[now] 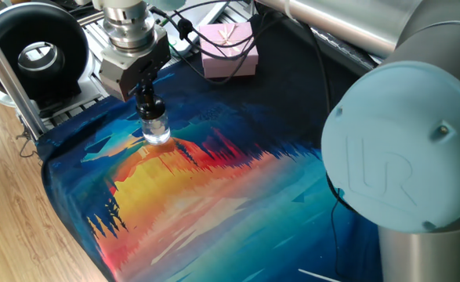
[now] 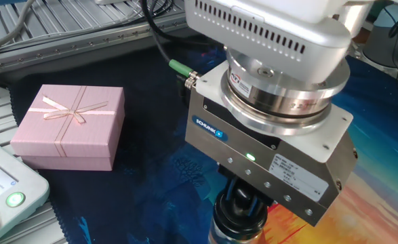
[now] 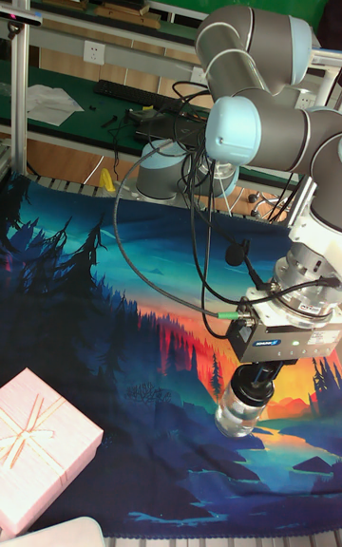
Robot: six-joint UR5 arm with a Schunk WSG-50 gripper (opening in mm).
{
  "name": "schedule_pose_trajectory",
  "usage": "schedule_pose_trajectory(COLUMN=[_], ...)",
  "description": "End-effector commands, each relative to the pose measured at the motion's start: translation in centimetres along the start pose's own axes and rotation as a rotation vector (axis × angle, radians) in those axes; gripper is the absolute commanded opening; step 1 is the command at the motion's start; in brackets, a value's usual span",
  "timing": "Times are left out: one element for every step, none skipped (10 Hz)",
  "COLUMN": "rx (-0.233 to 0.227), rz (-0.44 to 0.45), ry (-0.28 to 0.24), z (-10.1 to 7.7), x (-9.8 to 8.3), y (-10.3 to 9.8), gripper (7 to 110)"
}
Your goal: Screw the lid onto the jar
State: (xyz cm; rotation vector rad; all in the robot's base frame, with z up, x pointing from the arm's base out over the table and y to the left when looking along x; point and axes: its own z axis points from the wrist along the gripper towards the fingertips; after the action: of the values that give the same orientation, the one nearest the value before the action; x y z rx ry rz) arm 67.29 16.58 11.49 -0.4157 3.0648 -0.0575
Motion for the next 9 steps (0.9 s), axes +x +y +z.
schedule_pose_trajectory(rx=[-0.001,0.001,-0.007,-0.007,0.0,0.001,-0.002,0.008,0.017], rz=[0.027,0.027,0.029,0.029,0.027,0.022,0.007,-0.007,-0.025], ry=[-0.015,-0.011,-0.007,0.001,0.011,0.011,0.011,0.015,0.028], z=[0.0,0.0,-0.1,-0.3,-0.5,-0.3,-0.2,-0.2,-0.2], x=[-0.2,-0.1,0.0,0.2,0.4,0.4,0.4,0.4,0.7], y=[-0.2,-0.3,-0.1,0.0,-0.2,-0.4,-0.5,-0.8,-1.2], gripper=[7,7,7,7,7,7,7,22,22])
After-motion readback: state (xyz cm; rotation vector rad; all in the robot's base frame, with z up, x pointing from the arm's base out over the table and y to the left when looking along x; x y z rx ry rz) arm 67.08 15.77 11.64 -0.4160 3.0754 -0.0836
